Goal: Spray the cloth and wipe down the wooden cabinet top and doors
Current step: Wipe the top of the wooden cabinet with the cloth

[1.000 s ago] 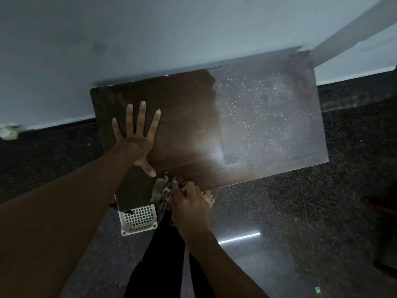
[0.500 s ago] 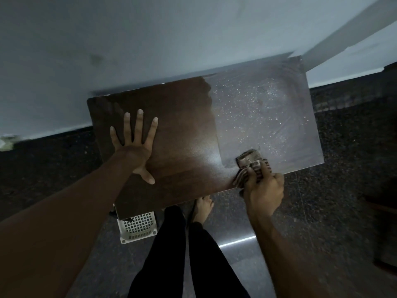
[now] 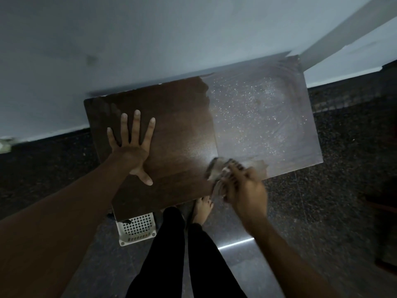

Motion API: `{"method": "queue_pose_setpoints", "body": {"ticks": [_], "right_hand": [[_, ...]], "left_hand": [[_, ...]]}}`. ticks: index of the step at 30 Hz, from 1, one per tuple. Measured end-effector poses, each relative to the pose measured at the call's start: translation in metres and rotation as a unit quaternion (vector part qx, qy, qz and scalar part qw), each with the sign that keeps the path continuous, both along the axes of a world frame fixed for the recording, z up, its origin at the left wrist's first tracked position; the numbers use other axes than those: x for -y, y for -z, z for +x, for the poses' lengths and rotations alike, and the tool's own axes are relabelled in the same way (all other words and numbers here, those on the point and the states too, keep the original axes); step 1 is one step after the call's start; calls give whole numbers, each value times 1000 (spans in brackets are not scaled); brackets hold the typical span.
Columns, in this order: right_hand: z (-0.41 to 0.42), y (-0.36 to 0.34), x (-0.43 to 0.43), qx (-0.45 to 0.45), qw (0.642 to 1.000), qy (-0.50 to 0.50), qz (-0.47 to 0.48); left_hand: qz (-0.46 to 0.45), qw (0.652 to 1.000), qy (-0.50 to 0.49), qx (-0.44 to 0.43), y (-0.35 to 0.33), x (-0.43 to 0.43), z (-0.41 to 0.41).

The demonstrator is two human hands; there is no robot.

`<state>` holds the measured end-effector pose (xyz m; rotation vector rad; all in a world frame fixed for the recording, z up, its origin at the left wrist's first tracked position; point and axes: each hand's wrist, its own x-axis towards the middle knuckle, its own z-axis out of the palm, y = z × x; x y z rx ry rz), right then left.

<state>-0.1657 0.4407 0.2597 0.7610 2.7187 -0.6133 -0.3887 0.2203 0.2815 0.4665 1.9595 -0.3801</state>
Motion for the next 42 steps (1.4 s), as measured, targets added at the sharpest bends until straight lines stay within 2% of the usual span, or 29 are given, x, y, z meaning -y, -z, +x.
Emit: {"method": "queue_pose_setpoints", "body": {"ticks": [4, 9, 11, 15, 19, 21, 24, 28, 33, 37, 39, 42], "right_hand": [[-1, -1, -61, 4, 988, 139, 65], [-11, 2, -32, -14, 968, 242, 69], [-10, 1, 1, -30, 976, 209, 48], [3, -1, 70, -36, 992, 93, -73], [8, 4, 68, -30, 997, -48, -46], [6, 2, 40, -26, 996, -78, -38], [0, -5, -13, -10, 1000, 17, -6], [-2, -8, -64, 0, 985, 166, 54], [2, -1, -34, -11, 969, 241, 58], [10, 2, 49, -50, 982, 183, -8], [12, 4, 82, -33, 987, 147, -56], [12, 9, 81, -9, 994, 96, -53]], "left_hand": [[-2, 1000, 0, 4, -1, -2, -1], [0, 1000, -6, 5, -1, -1, -1], [0, 1000, -5, 5, -1, -1, -2], [4, 1000, -9, 2, 0, -1, 0], [7, 1000, -9, 2, 2, 1, -1], [8, 1000, -8, 4, 2, 0, -2], [2, 1000, -6, 6, 3, 0, -2], [0, 1000, -6, 5, 2, 0, -3], [13, 1000, -11, 6, 4, 2, -3], [20, 1000, -11, -1, 6, 3, -3], [25, 1000, -13, -2, 7, 4, -3], [34, 999, -15, -6, 9, 5, -2]]}}
